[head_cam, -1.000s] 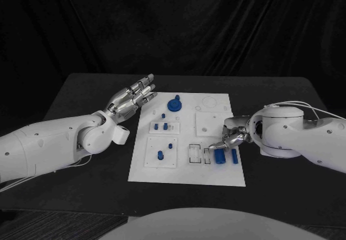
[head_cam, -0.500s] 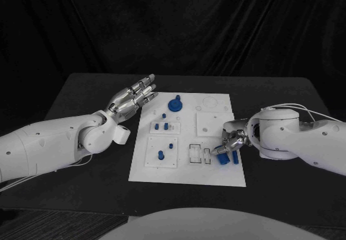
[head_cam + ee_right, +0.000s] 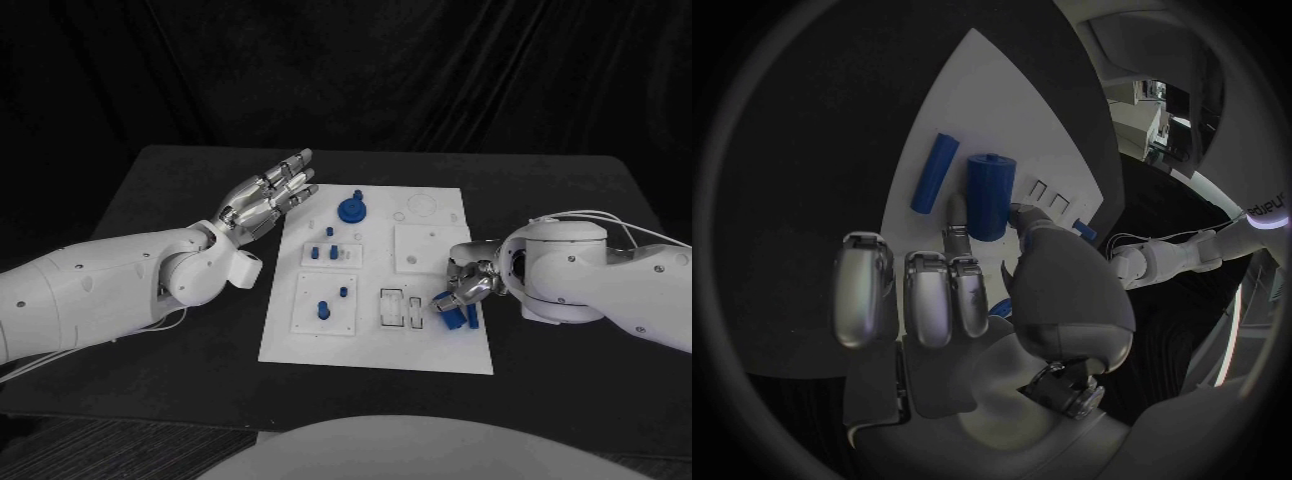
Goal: Assemble the parts on the task board
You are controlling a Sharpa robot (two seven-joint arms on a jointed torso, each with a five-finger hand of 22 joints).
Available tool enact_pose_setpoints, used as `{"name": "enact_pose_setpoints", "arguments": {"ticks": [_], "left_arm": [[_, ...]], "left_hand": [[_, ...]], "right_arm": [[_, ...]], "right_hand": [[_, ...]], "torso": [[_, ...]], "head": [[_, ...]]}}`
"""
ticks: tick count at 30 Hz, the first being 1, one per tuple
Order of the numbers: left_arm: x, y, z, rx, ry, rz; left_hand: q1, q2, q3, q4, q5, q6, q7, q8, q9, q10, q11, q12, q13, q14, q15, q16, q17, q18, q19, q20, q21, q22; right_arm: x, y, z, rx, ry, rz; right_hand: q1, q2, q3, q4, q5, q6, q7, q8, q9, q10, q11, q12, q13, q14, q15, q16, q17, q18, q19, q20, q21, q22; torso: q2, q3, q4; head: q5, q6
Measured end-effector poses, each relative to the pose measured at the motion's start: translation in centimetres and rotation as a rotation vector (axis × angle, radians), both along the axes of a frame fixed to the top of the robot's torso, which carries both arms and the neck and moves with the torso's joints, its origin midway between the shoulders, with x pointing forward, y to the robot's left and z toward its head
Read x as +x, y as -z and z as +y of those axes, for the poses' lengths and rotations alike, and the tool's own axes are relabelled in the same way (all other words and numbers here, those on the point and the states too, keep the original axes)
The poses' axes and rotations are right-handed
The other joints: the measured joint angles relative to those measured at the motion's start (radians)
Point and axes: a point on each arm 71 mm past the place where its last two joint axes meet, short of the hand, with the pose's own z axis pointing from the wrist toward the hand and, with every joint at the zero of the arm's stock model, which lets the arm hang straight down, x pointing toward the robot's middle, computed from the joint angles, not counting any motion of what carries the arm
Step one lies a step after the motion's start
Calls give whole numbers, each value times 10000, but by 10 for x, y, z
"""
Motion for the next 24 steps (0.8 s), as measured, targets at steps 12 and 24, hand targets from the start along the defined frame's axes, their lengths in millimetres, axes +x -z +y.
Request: {"name": "enact_pose_setpoints", "arguments": {"ticks": [12, 24], "left_arm": [[0, 0, 2, 11, -29, 4], [0, 0, 0, 8, -14, 2]], "left_hand": [[40, -40, -1, 1, 1, 0, 0, 0, -1, 0, -1, 0, 2, 0, 0, 0, 3, 0, 0, 0, 0, 0], [40, -40, -1, 1, 42, -1, 0, 0, -2, 0, -1, 0, 3, 0, 0, 0, 6, -1, 0, 0, 0, 0]], "right_arm": [[8, -31, 0, 2104, 1386, 370], [7, -22, 26, 3536, 2180, 2008]], "right_hand": [[-254, 250, 169, 170, 502, -78, -81, 352, 594, -7, -41, 0, -1, -5, -49, -84, 0, 0, 0, 0, -117, 8], [-818, 380, 349, 348, -191, -255, -91, 502, 859, 28, -84, 0, -1, -2, -55, -210, -1, 1, 0, 0, -326, 6]], "torso": [[-1, 0, 2], [-1, 0, 5]], "head": [[14, 0], [12, 0]]}}
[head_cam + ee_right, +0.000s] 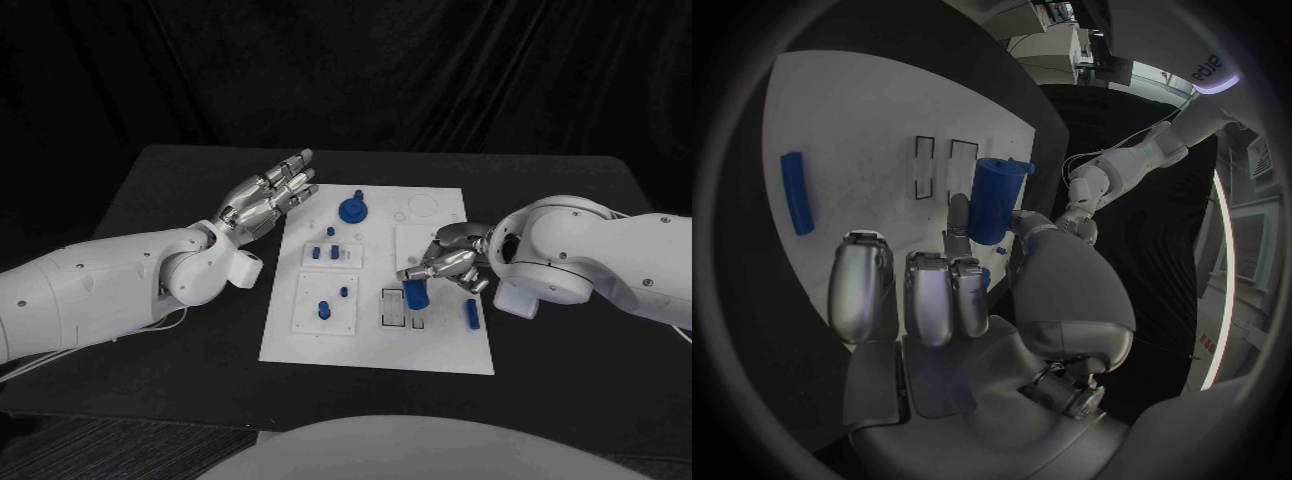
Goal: Assemble the parts on the task board
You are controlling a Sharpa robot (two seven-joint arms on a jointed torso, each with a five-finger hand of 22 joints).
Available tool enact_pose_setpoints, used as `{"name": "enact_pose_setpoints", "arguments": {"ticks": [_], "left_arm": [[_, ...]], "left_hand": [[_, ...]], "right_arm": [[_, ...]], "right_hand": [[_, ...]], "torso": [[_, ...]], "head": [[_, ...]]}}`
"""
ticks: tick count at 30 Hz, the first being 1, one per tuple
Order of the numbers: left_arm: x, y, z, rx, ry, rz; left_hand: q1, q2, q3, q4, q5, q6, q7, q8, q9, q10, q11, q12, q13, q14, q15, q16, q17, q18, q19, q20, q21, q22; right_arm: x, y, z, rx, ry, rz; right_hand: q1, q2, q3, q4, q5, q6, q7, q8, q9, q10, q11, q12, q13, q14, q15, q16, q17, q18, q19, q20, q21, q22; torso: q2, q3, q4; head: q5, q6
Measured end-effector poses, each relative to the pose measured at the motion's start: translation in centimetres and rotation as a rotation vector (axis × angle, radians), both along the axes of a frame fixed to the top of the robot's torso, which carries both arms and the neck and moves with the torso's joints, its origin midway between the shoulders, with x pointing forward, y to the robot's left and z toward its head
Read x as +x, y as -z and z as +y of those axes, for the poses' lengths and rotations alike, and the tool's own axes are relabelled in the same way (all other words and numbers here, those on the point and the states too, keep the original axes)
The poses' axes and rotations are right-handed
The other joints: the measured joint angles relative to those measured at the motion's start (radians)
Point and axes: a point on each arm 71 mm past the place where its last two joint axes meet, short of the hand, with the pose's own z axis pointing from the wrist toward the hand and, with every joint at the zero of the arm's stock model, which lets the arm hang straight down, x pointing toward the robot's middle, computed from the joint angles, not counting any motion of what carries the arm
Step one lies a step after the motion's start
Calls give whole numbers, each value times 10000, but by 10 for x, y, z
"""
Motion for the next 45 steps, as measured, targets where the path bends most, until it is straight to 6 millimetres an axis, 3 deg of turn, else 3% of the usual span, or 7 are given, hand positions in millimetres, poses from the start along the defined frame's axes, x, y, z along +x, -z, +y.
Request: {"name": "enact_pose_setpoints", "arguments": {"ticks": [10, 19, 23, 28, 33, 41, 45], "left_arm": [[0, 0, -2, -23, 49, 5], [0, 0, -2, -41, 82, 15], [0, 0, -2, -48, 93, 19], [0, 0, -2, -56, 106, 22], [0, 0, -2, -59, 112, 24], [-1, 0, -2, -71, 131, 29], [-1, 0, -2, -76, 138, 31]], "left_hand": [[148, -36, 84, -84, 328, 116, 115, 42, 30, 31, 31, 0, 1, 0, 0, 0, 1, 0, 0, 0, 0, 0], [148, -36, 84, -83, 328, 179, 179, 107, 43, -4, 68, 0, -2, 0, 0, 0, -2, 0, 37, 37, 0, 0], [148, -36, 83, -83, 328, 179, 178, 107, 43, -4, 68, 0, -5, 0, 0, 0, -6, 1, 36, 37, 0, 0], [148, -36, 83, -83, 328, 179, 178, 107, 42, -4, 67, 0, -6, 0, 0, 0, -7, 1, 37, 36, 0, 0], [148, -36, 83, -83, 327, 178, 178, 107, 42, -4, 67, 0, -6, 0, 0, 0, -7, 1, 3, 70, 0, 0], [148, -36, 83, -83, 327, 214, 214, 107, 41, 30, 101, 0, -5, 0, 0, 0, -6, 1, 1, 72, 0, 0], [148, -36, 83, -83, 327, 214, 214, 107, 41, 30, 101, 0, -5, 0, 0, 0, -5, 1, 0, 72, 0, 0]], "right_arm": [[0, 18, 13, 113, -38, 619], [-1, 23, 15, -88, -200, 532], [-2, 23, 16, -198, -296, 461], [-3, 24, 17, -328, -457, 425], [-4, 24, 17, -452, -579, 404], [-5, 25, 19, -616, -760, 396], [-5, 26, 20, -679, -813, 406]], "right_hand": [[-197, 92, 221, -83, -577, -433, 181, -284, -86, 12, 69, 0, 0, 0, 0, -172, 0, -1, 0, 0, -409, -1], [-412, 201, 829, -690, -1675, -582, 293, -431, -202, 12, 139, 0, 0, -2, 80, -255, -1, 1, 0, 72, -496, -3], [-432, 196, 993, -854, -1750, -618, 295, -496, -231, 11, 139, 0, -1, -1, 81, -255, -1, 0, 0, 73, -496, -3], [-506, 215, 992, -855, -1846, -622, 299, -497, -236, 39, 181, 0, 8, 4, 88, -255, -1, 0, 0, 73, -446, -3], [-735, 289, 1045, -853, -2440, -635, 311, -497, -270, 11, 208, 0, 7, 0, 150, -255, -1, 0, -35, 108, -446, -4], [-1029, 373, 688, -477, -3766, -723, 329, -545, -300, 13, 206, 0, 6, 0, 148, -294, -1, 1, 2, 144, -446, -4], [-1116, 410, 540, -353, -4147, -722, 329, -544, -299, 13, 206, 0, 6, 0, 148, -295, -1, 1, 1, 144, -461, -5]], "torso": [[2, 0, -4], [2, 0, -5], [2, 0, -5], [2, 0, -5], [2, -1, -5], [0, -3, -5], [0, -2, -5]], "head": [[-31, 0], [11, 0], [9, 0], [9, 0], [0, 0], [7, 0], [8, 0]]}}
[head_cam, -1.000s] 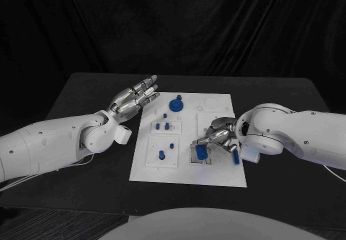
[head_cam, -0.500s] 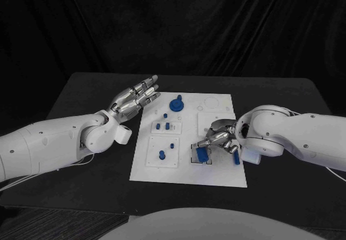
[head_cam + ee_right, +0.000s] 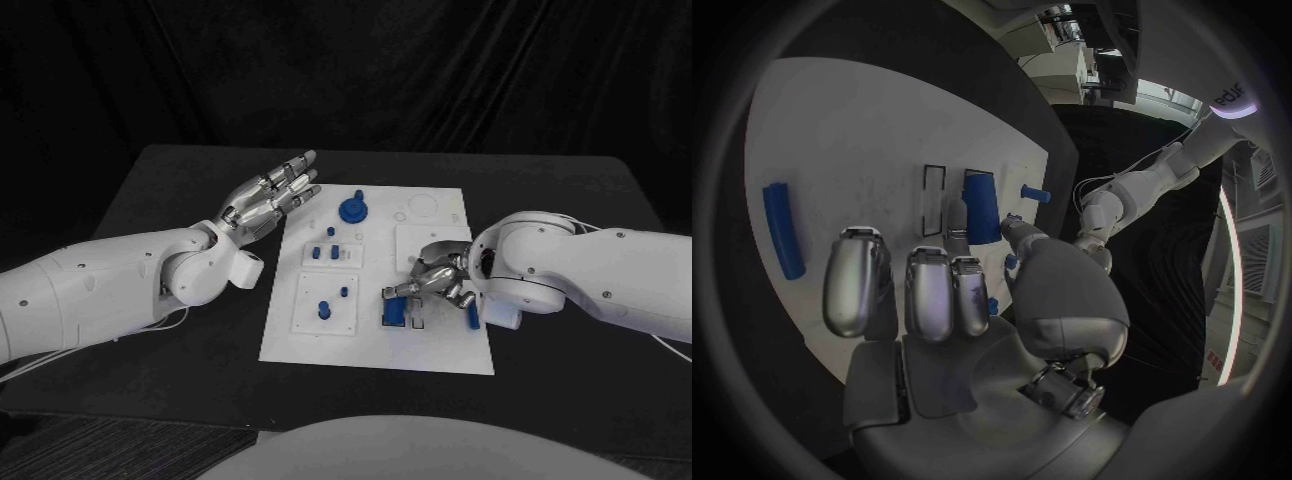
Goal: Assemble the parts on the task board
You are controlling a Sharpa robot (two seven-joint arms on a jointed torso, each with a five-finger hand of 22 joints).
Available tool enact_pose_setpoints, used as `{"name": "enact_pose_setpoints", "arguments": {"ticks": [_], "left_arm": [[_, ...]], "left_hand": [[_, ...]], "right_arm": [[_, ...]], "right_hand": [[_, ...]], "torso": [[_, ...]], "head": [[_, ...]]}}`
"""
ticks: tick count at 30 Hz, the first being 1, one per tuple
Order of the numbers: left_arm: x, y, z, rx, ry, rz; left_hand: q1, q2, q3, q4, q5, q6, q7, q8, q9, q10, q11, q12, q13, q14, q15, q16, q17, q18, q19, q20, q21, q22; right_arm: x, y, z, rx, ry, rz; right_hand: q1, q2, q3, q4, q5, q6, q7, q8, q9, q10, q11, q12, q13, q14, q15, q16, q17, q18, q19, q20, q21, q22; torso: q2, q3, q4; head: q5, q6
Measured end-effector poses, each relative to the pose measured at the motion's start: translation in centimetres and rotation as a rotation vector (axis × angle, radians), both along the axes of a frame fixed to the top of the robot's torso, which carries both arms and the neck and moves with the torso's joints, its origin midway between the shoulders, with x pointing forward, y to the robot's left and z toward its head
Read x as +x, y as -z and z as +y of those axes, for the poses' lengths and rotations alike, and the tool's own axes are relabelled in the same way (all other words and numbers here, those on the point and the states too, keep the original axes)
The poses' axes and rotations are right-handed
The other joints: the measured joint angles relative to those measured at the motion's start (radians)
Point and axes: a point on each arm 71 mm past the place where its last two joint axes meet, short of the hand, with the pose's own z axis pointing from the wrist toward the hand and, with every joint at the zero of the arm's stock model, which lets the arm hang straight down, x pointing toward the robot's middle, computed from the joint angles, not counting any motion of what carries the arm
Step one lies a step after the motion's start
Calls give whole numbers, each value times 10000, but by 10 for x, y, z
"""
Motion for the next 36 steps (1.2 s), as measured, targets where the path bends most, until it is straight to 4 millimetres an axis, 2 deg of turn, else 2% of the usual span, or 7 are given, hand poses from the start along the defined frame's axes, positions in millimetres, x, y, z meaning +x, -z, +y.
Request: {"name": "enact_pose_setpoints", "arguments": {"ticks": [4, 10, 16, 23, 27, 33, 36], "left_arm": [[0, 0, 0, -3, 4, 2], [0, 0, 0, -7, 12, 4], [0, 0, 0, -13, 24, 7], [0, 0, 0, -20, 32, 12], [0, 0, 1, -18, 24, 15], [0, 0, 3, -11, 4, 17], [0, 0, 3, -10, 2, 17]], "left_hand": [[0, 0, 0, 0, 0, 0, 0, 0, 0, 0, 0, 0, 1, 0, 0, 0, 1, 0, 0, 0, 0, 0], [0, 0, 0, 0, 0, 0, 0, 0, -1, 0, 0, 0, 2, 0, 0, 0, 3, 0, 0, 0, 0, 0], [0, 0, 0, 0, 0, -1, 0, 0, -1, 0, 0, 0, 3, 0, 0, 0, 4, 0, 0, 0, 0, 0], [0, 0, 0, 0, 0, 36, 36, 0, 8, -38, 37, 0, 4, 0, 0, 0, 5, 0, 0, -1, 0, 0], [0, 0, 0, 0, -1, 36, 36, 0, 8, -38, 36, 0, 4, 0, 0, 0, 5, 0, 0, 0, 0, 0], [0, 0, 0, 0, -1, 36, 36, 0, 8, -1, 72, 0, 5, 0, 0, 0, 6, 0, 0, 0, 0, 0], [-1, 0, 0, 0, -1, 36, 36, 0, 8, -1, 72, 0, 6, 0, 0, 0, 7, 0, 0, 0, 0, 0]], "right_arm": [[0, 0, 0, -56, -30, -9], [0, 1, 0, -106, -55, -32], [0, 1, 0, -123, -48, -56], [-3, -1, -9, -23, 235, -196], [-5, -7, -18, 192, 553, -449], [-4, -32, -26, 1103, 842, -1438], [-5, -41, -26, 1683, 869, -1985]], "right_hand": [[-38, 38, -134, 51, -391, 0, 0, 0, 0, 0, 0, 0, 0, 0, 0, 0, 0, 0, 0, 0, -35, 0], [-41, 41, -252, 114, -717, -35, 36, 0, 1, 0, 0, 0, -1, 0, 0, 0, 0, 0, 0, 0, -77, 0], [-78, 78, -334, 108, -864, -35, 36, 0, 1, 0, 0, 0, -2, 0, 0, 0, 0, 0, 0, 0, -77, -1], [-277, -122, -873, 376, -1792, -35, 36, 96, 66, 0, 0, 0, -2, 0, 0, 0, 0, 0, 0, 0, -77, -1], [-341, -187, -1184, 527, -1800, 28, -27, 218, 130, 0, 0, 0, -2, 0, 0, 0, 0, 0, 0, 0, -73, -1], [-193, -328, -1440, 546, -1770, 113, -112, 454, 250, 0, 0, 0, -3, 0, 0, 156, -1, 0, 0, 0, 167, -2], [334, -322, -1615, 419, -1640, 113, -111, 682, 417, 0, 0, 0, -3, 0, 0, 241, -1, 1, 0, 0, 348, 4]], "torso": [[-1, 0, 0], [-1, 0, 0], [-1, 1, 0], [-3, 9, -1], [-11, 10, -6], [-20, 3, -1], [-20, 3, -2]], "head": [[17, 0], [25, 0], [40, 0], [74, 0], [114, 0], [143, 0], [157, 0]]}}
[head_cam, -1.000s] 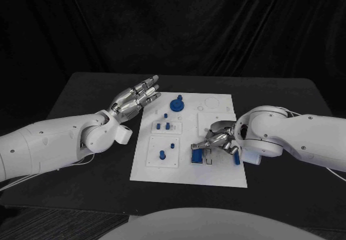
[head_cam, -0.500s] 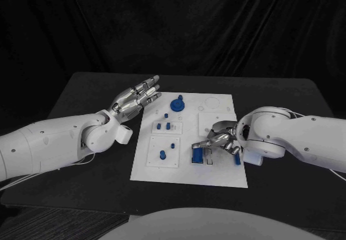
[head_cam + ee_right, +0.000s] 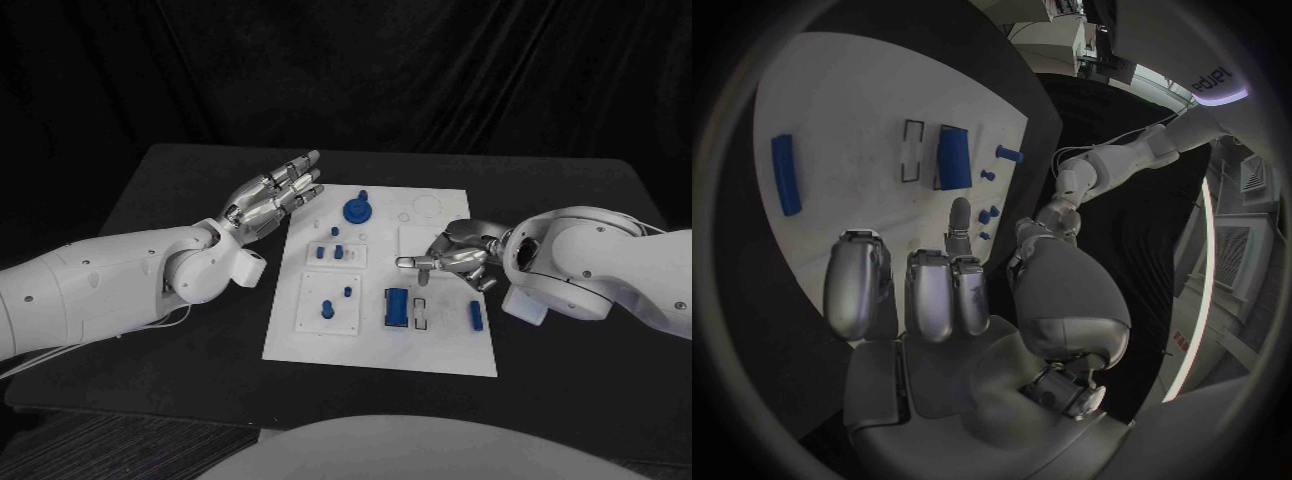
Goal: Assemble the parts on the task board
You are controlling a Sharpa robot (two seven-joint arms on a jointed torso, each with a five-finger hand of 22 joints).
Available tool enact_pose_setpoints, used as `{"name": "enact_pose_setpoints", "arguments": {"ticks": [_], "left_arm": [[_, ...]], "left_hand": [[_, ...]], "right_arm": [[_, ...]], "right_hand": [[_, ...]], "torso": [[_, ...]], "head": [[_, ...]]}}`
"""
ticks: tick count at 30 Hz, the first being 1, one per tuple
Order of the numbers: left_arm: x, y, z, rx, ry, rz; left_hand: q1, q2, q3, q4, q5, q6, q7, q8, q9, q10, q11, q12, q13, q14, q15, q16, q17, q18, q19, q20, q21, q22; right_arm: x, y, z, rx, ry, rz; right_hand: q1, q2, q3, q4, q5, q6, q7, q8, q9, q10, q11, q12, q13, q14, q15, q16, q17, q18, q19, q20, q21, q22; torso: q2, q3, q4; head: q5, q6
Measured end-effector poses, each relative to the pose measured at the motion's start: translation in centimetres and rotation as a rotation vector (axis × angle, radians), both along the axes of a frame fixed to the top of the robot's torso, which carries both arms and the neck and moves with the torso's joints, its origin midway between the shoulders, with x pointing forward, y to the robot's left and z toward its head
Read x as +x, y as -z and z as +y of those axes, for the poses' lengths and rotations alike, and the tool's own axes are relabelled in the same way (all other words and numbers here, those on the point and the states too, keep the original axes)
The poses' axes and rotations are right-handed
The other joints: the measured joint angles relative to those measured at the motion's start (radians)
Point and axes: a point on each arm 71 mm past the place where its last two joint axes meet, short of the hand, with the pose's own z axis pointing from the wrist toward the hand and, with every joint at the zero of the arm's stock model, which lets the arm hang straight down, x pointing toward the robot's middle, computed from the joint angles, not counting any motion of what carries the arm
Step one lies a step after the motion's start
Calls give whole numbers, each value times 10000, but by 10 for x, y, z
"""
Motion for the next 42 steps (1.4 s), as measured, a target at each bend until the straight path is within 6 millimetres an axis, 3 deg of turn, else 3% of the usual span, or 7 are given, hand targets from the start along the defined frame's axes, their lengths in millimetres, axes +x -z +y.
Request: {"name": "enact_pose_setpoints", "arguments": {"ticks": [5, 8, 12, 16, 31, 37, 42], "left_arm": [[0, 0, -1, -8, 18, 2], [0, 0, -1, -12, 27, 4], [0, 0, -1, -18, 37, 11], [0, 0, 0, -24, 46, 17], [-2, 2, 3, -34, 45, 71], [-2, 2, 3, -45, 64, 86], [-2, 2, 3, -55, 81, 92]], "left_hand": [[0, 0, 0, 0, 0, 36, 36, 0, -1, -36, 35, 0, 1, 0, 0, 0, -2, 0, 0, 0, 0, 0], [0, 0, 0, 0, 0, 36, 36, 0, -1, -30, 41, 0, 1, 0, 0, 0, -6, 1, 0, 0, 0, 0], [0, 0, 0, 0, 0, 36, 36, 0, -1, -3, 68, 0, -2, 0, 0, 0, -8, -1, 0, 0, 0, 0], [0, 0, 0, 0, 0, 36, 36, 0, -2, -3, 68, 0, -5, 0, 0, 0, -9, 0, 0, 0, 0, 0], [0, 0, 2, -1, 37, 36, 36, 0, -2, -39, 104, 0, -7, 0, 0, 0, -7, 1, 0, 0, 0, 0], [36, 37, 43, -43, 36, 36, 36, 0, -3, -6, 136, 0, -6, 0, 0, 0, -5, 0, 0, 0, 0, 0], [36, 37, 43, -42, 74, -2, 73, 0, -3, -6, 136, 0, -5, 0, 0, 0, -4, 0, 0, 0, 0, 0]], "right_arm": [[0, -10, 5, 637, -318, -1127], [-3, -10, 10, 566, -814, -1888], [-11, 1, 14, 131, -1535, -2685], [-19, 15, 17, -517, -2268, -3565], [-33, 39, 26, -1822, -3482, -5807], [-38, 44, 28, -1951, -3548, -6106], [-43, 46, 30, -2044, -3588, -6387]], "right_hand": [[1530, 137, -67, -736, 738, -794, 70, 372, 459, 0, 1, 0, -1, 0, 0, 0, 0, 0, 0, 0, 63, 2], [2479, 148, -92, -1285, 1253, -2362, 350, 452, 710, 0, 147, 0, 0, -1, 108, -29, 7, 0, -20, 20, -78, 2], [2984, 71, -284, -1451, 1052, -4324, 430, 658, 918, 0, 147, 0, 0, -1, 108, -153, 8, -1, -35, 35, -310, 2], [3272, -101, -676, -1040, 570, -5952, 488, 1409, 1061, 0, 146, 0, -1, -1, 108, -241, 8, 0, 1, 72, -494, 1], [3229, -773, -899, 615, 7, -6328, 541, 2628, 518, 0, 219, 0, -2, -10, 171, -318, 6, 1, 1, 71, -547, -1], [2547, -1487, -1241, 804, -831, -6328, 541, 3296, 424, 0, 219, 0, -2, -10, 171, -359, 5, 167, -35, 108, -649, -2], [2368, -1666, -1401, 806, -869, -6571, 525, 3740, 505, 0, 218, 0, -2, -10, 171, -406, 0, 164, -35, 108, -722, -2]], "torso": [[6, 0, 0], [18, 5, -1], [29, 12, -7], [39, 13, -10], [25, 14, -13], [17, 3, -1], [19, -6, 2]], "head": [[-20, 0], [-28, 0], [-41, 0], [-61, 0], [-70, 0], [-55, 0], [-58, 0]]}}
